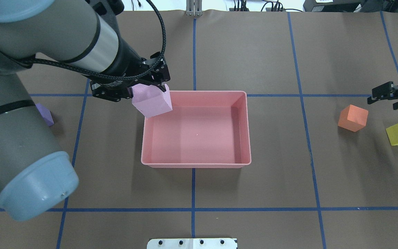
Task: Place blocks into pink bin with both arms
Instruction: 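Carry pink cube into bin with left gripper while right reaches orange cube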
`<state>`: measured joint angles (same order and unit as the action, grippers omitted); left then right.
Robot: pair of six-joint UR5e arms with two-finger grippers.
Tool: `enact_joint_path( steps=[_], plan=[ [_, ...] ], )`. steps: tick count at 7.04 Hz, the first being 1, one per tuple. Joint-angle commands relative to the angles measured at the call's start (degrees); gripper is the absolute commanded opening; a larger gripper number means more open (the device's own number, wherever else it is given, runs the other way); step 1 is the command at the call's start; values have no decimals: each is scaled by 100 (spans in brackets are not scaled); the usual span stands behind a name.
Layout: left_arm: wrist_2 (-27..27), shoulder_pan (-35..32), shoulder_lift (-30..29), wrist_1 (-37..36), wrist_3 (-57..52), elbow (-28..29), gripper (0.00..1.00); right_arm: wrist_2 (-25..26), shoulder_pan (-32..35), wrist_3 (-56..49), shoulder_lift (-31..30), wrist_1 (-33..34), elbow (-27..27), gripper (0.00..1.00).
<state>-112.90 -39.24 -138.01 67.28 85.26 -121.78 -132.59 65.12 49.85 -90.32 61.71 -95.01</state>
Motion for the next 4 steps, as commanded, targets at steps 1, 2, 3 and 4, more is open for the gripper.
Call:
enact_joint_path(
  steps=[1,2,3,4],
  plan=[
    [1079,878,-235,4,437,259,0,356,-474,666,66,-388,167,100],
    [1251,1057,-270,13,456,364,0,374,-500,675,85,-379,176,100],
    [1262,1076,-261,13,456,374,0,391,-535,675,120,-362,176,100],
    [1270,1094,-261,13,456,383,0,400,-640,675,189,-327,193,100]
  ],
)
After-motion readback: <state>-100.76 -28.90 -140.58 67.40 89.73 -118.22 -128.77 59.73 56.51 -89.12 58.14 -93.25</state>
